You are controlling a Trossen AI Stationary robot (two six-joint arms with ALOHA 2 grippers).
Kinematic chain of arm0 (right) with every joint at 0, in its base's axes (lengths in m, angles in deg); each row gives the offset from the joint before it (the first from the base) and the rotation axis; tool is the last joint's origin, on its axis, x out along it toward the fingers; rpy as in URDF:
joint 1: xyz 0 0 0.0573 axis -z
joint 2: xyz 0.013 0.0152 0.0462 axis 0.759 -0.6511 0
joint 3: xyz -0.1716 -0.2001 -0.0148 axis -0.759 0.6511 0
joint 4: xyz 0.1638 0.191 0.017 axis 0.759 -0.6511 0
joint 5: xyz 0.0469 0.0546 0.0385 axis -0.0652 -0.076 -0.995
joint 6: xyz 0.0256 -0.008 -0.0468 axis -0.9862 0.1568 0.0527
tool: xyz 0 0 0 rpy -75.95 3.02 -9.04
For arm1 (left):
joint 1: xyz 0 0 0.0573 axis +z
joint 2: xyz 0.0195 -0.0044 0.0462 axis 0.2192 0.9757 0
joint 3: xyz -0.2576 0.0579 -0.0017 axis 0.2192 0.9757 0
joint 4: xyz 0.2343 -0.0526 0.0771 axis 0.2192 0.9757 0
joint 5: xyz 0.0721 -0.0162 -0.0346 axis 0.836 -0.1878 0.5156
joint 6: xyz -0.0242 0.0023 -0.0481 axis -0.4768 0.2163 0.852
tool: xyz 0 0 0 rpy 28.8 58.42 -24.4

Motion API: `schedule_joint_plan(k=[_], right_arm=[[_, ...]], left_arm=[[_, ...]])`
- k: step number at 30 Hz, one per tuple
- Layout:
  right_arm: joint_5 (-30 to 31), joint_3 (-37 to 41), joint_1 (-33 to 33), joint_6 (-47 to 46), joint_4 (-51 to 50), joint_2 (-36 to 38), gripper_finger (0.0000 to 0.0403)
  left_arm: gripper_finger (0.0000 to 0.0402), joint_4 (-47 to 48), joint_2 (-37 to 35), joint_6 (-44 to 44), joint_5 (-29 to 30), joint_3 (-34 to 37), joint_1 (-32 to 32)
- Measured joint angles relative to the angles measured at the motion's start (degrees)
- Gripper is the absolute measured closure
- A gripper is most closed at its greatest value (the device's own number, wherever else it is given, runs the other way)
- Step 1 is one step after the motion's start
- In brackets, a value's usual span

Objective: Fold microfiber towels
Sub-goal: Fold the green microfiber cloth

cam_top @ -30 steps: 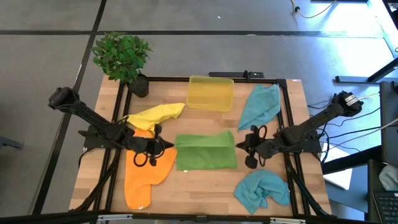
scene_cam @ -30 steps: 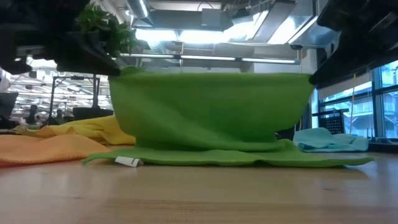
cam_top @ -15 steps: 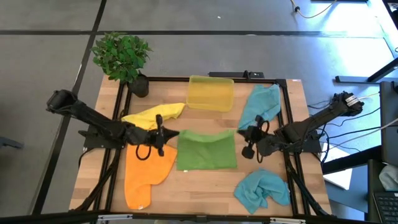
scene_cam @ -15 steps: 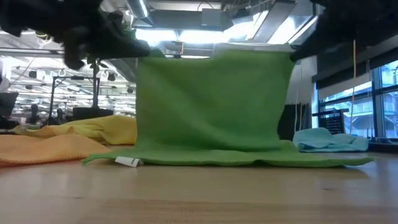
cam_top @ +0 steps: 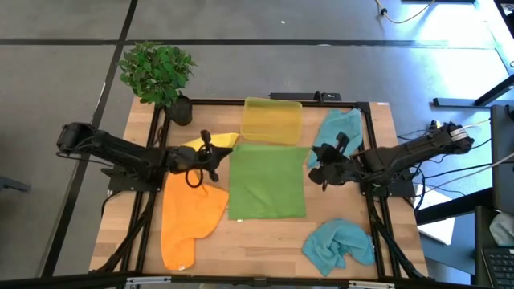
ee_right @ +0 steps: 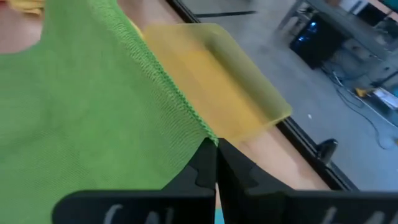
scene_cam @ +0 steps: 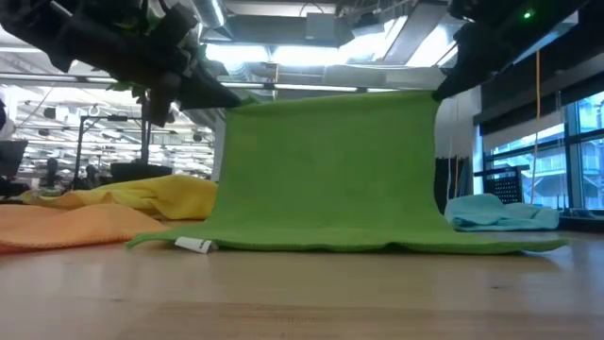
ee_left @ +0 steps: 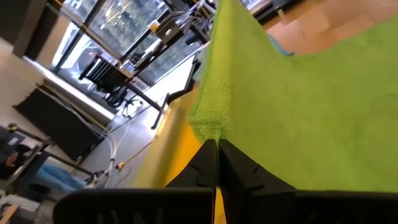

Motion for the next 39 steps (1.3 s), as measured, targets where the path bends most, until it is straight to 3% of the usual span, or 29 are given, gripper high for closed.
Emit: schedule_joint_plan(k=[6, 19, 28, 39], right_arm=[[-3.7, 0.0, 1.1, -0.4, -0.1, 0.0, 0.0401], [-10.8, 7.2, -6.9, -8.6, 6.8, 0.0, 0.0401], [-16.0, 13.2, -10.7, -8.4, 17.1, 0.0, 0.0401], [-27.4, 19.0, -14.3, -8.5, 27.3, 0.0, 0.0398]], left_arm=[[0.0401, 0.1, 0.0, 0.0, -5.7, 0.0, 0.4], [0.0401, 4.6, 0.1, 4.4, -6.1, 0.0, -8.9], [0.0401, 4.7, 8.1, 9.2, -4.8, -0.1, -15.0], [0.0402, -1.8, 17.0, 12.2, -4.8, -0.1, -20.6]])
